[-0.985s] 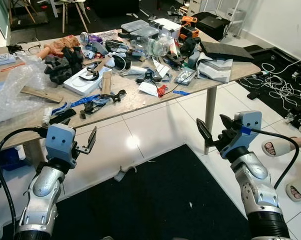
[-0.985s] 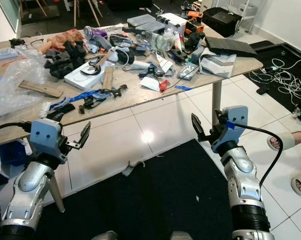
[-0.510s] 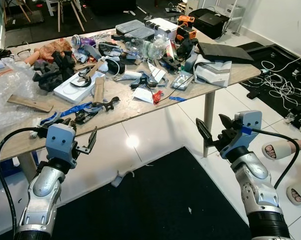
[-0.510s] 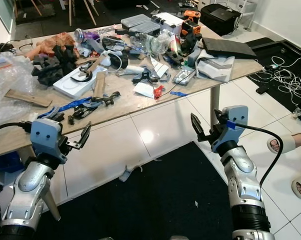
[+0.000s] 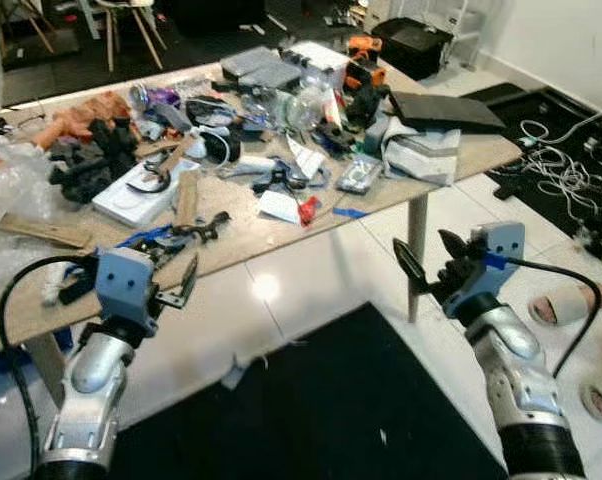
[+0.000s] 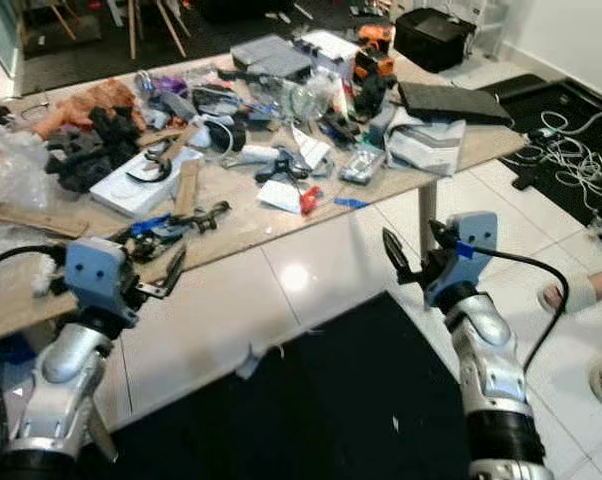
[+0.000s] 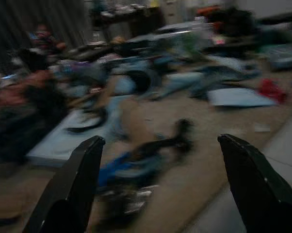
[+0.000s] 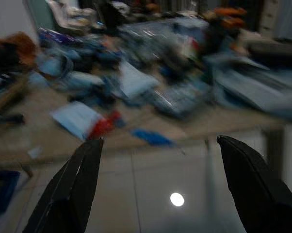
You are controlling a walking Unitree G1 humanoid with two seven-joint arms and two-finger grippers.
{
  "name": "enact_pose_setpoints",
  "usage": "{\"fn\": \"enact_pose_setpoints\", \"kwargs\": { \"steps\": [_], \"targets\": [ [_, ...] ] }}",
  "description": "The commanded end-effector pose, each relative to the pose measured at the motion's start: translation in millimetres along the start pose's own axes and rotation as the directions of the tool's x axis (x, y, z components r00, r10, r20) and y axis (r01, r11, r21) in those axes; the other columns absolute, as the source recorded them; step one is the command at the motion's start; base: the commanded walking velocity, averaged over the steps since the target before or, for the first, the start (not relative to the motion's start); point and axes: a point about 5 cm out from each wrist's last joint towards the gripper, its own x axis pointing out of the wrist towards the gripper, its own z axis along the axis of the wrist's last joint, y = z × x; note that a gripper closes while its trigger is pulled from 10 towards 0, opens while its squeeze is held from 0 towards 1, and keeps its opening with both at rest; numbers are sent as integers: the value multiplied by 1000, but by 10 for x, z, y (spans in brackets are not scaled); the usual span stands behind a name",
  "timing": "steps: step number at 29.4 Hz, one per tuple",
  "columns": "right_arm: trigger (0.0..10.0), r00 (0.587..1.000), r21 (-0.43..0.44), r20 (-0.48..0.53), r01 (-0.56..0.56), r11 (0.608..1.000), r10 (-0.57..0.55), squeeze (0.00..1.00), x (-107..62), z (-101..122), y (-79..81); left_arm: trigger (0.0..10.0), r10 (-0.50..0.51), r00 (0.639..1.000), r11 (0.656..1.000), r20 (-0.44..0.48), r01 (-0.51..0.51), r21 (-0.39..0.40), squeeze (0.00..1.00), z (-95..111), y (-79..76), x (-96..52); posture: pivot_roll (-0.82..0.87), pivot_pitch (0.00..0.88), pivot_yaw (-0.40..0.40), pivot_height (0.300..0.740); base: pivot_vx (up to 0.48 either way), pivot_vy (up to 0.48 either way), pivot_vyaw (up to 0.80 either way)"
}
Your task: Picking trash to rubbish bin
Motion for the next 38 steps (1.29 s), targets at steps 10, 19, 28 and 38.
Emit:
{"fn": "enact_pose_setpoints", "kwargs": {
  "steps": [10,19,28,38],
  "targets": [
    [10000,1000,25,-13,-23,999,23,0,18,-44,77,10000,8,1000,1000,-25,-8,7,0,-48,42,-45,-2,0,0,740,371,0,0],
    [10000,998,20,-19,-67,998,68,0,-10,-43,99,10000,4,1000,1000,-22,-4,8,0,-45,36,-41,-2,0,0,740,372,0,350],
    [10000,996,21,-33,-87,996,87,0,-21,-62,106,10000,25,1000,1000,-17,-25,-2,0,-41,48,-31,-2,0,0,740,196,0,776],
    [10000,992,31,-47,-117,993,118,0,-35,-74,115,10000,34,999,999,-14,-34,3,0,-36,55,-20,-8,0,0,740,0,0,774]
  ]
}}
